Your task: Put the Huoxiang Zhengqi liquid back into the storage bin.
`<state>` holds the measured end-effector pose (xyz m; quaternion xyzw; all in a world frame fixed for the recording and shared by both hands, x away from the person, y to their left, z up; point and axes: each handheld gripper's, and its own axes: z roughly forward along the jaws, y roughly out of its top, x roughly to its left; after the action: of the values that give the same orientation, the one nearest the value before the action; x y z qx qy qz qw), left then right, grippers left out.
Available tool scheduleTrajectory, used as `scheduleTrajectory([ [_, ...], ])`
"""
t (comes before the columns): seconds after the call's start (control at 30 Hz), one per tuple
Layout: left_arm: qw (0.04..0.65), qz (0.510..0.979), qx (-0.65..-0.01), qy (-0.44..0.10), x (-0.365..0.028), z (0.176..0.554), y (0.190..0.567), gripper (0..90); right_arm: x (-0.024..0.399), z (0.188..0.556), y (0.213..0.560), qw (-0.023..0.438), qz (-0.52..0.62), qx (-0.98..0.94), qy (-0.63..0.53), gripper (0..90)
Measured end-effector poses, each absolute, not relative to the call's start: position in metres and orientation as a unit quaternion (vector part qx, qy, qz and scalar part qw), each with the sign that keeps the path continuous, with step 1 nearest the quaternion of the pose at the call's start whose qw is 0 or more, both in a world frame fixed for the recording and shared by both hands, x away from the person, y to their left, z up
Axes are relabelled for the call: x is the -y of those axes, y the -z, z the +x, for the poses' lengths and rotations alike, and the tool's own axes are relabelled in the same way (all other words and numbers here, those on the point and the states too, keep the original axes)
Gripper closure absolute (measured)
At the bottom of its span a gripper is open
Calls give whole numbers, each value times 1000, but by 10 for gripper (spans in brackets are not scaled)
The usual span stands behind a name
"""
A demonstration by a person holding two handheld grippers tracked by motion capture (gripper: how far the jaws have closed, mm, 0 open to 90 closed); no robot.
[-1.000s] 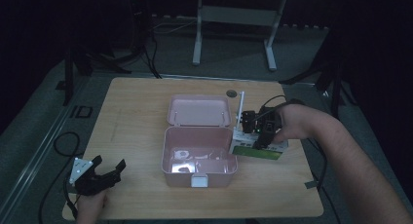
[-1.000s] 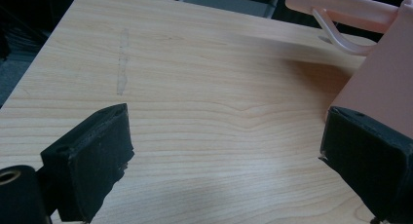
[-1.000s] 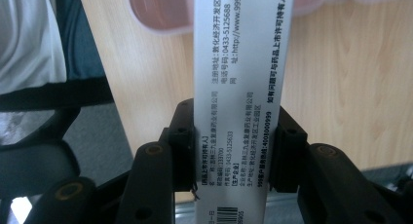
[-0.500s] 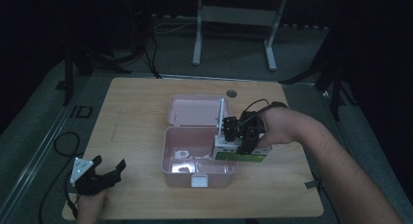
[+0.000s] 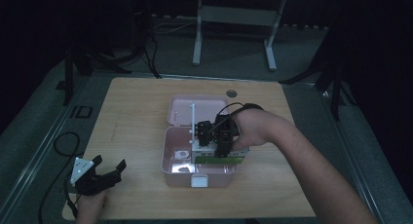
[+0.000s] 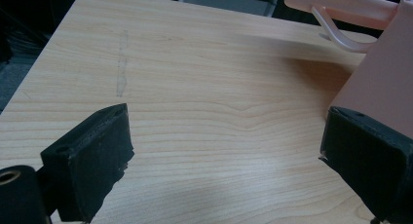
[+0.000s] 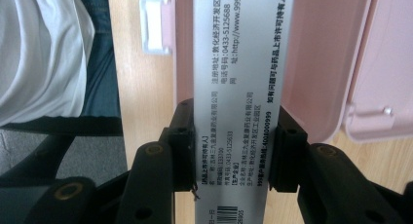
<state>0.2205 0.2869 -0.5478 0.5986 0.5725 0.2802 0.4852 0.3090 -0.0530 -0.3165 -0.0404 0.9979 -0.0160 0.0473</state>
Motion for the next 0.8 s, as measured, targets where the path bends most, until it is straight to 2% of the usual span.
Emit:
scheduleTrajectory([
  [0.33,488,597,-572,-279,-288,221,547,49,33,313,324,53,-33,-998,18,617],
  [0.8,488,598,-571,-279,-287,220,548,49,36,316,342,45,-34,-998,10,617],
])
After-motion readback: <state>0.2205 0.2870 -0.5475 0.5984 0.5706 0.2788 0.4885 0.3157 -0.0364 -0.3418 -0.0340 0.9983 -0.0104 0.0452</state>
